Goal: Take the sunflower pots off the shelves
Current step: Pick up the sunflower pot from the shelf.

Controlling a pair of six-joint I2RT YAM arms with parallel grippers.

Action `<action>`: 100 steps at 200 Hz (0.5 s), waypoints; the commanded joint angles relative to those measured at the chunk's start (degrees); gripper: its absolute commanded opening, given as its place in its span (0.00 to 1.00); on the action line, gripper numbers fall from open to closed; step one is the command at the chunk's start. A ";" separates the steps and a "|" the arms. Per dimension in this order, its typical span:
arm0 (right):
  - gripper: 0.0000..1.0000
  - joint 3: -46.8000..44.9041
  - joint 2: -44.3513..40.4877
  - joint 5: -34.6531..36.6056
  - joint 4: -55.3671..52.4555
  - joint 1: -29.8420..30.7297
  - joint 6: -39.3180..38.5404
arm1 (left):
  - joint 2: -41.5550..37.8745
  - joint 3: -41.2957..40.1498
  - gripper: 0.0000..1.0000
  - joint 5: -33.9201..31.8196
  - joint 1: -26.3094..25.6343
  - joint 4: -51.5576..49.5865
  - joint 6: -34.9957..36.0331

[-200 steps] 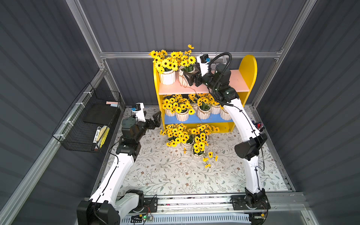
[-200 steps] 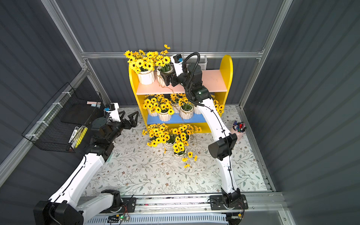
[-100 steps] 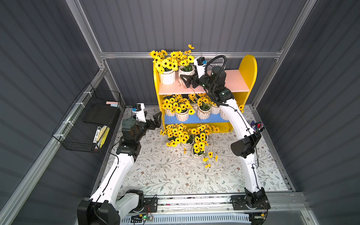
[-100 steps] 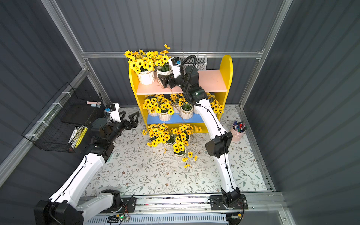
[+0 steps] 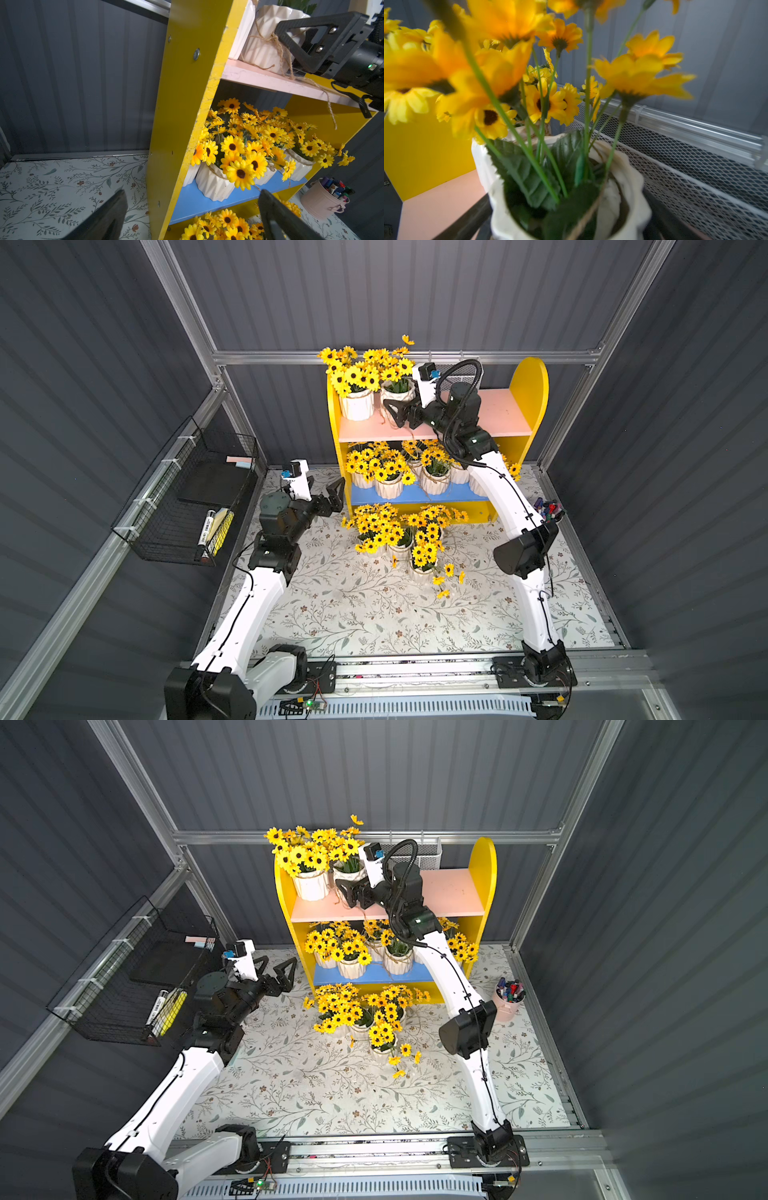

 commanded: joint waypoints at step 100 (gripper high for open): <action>0.93 -26.26 -20.25 2.29 6.86 -1.26 -3.06 | -1.30 -0.71 0.99 1.41 0.38 1.18 1.68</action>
